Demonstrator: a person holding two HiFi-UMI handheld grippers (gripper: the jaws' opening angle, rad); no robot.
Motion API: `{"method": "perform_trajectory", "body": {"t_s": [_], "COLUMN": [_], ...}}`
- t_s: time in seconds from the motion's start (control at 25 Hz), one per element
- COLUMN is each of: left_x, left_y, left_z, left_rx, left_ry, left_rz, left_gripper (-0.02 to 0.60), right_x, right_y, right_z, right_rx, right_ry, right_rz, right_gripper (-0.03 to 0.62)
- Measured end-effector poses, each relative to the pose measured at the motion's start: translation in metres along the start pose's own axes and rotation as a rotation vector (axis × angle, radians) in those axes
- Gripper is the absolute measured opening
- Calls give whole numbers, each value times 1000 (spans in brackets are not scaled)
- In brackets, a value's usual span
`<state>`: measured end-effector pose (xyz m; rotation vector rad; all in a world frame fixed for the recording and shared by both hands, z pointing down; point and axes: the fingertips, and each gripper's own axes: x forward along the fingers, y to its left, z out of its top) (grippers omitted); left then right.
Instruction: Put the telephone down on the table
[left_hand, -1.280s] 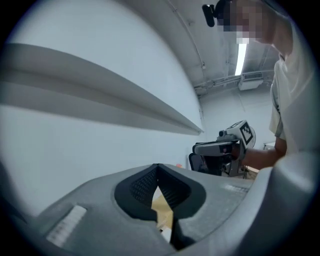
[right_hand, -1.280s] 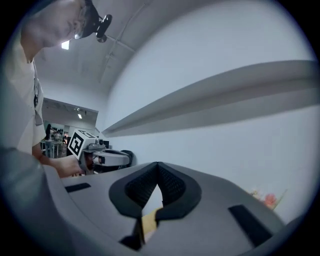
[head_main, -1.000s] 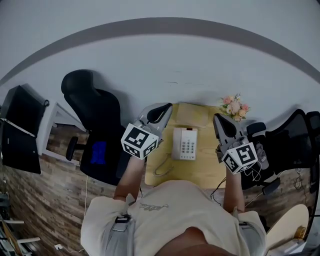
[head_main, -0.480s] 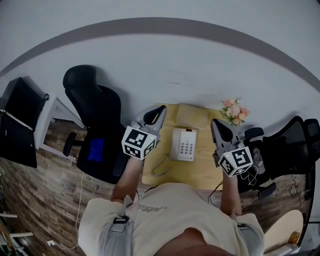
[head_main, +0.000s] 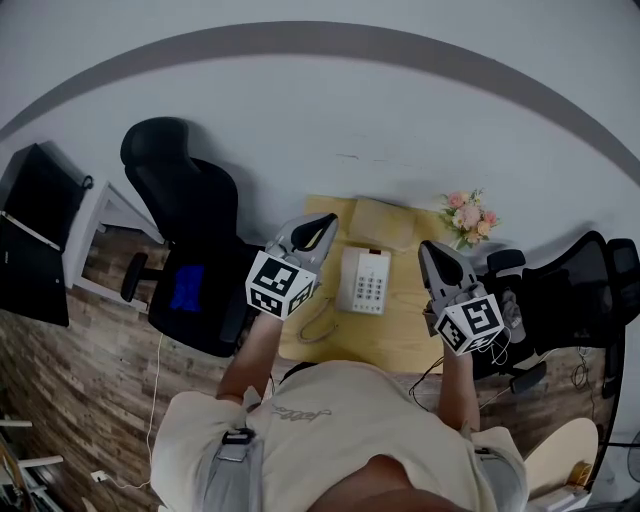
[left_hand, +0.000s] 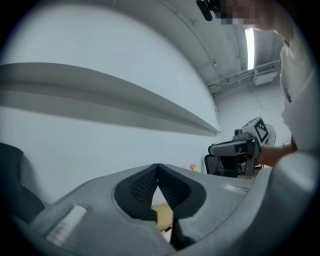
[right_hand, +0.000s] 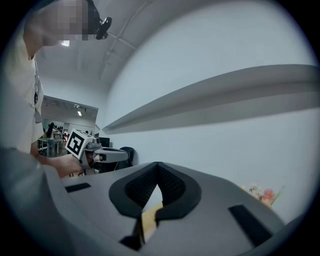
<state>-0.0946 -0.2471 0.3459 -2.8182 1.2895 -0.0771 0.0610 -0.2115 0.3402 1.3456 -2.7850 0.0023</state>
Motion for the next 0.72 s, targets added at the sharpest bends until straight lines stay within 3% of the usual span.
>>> {"method": "perform_trajectory", "body": {"t_s": [0.32,0.72], "left_x": [-2,-7], "left_y": [1,11], "left_z": [-10,-16], "left_rx": [-33,-47], "left_ry": [12,11], "left_rz": [-5,26], "left_gripper": [14,15], "right_x": [0,17], "right_y": [-2,-7], "right_z": [-14,-13], "right_rx": [33,1], "right_ry": [25,31], "right_rz": [13,33], "right_gripper": [0,0]}}
